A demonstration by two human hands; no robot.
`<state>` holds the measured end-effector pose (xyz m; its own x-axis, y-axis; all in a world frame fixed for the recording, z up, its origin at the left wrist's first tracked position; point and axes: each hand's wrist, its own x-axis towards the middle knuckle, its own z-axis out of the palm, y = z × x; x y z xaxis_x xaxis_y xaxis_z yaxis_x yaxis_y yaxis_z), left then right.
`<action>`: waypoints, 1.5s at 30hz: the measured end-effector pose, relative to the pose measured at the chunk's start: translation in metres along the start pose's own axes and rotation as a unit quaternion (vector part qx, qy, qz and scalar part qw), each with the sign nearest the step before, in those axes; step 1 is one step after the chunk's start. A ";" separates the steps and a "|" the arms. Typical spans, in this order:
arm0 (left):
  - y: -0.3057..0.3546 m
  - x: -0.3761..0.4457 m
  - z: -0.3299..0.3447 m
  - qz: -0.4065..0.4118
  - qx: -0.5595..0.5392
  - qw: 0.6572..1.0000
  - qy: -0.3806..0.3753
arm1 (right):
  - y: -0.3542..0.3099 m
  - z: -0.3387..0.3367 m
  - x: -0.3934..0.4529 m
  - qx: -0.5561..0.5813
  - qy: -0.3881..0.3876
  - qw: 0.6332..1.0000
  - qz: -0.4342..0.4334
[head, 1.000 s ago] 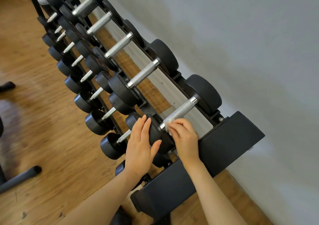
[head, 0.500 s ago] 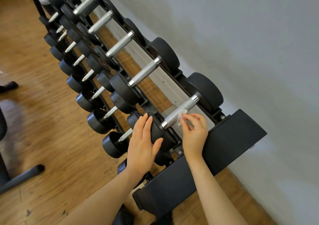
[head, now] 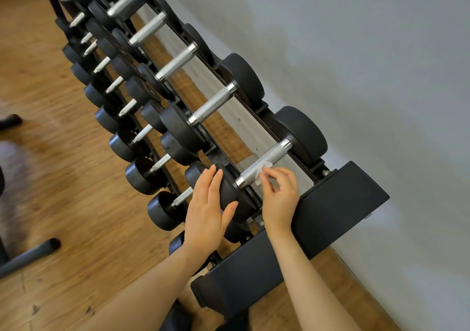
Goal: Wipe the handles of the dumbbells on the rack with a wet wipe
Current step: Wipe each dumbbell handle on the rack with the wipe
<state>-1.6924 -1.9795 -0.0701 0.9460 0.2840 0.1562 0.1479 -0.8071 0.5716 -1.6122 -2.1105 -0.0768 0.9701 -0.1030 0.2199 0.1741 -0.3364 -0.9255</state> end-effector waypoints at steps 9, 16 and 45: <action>0.006 0.001 -0.010 -0.018 0.025 0.999 -0.036 | -0.008 -0.002 -0.011 -0.064 -0.096 0.992 -0.055; 0.005 0.006 -0.039 -0.040 0.043 0.996 -0.072 | -0.041 -0.015 -0.010 -0.070 -0.066 0.995 -0.017; -0.161 0.070 -0.156 0.256 0.068 0.946 -0.186 | -0.149 0.106 -0.147 -0.224 0.204 0.953 0.025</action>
<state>-1.6955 -1.7488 -0.0252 0.9365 -0.3424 0.0762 -0.3444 -0.8563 0.3849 -1.7631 -1.9457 -0.0041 0.8123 -0.4543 0.3657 -0.0491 -0.6781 -0.7333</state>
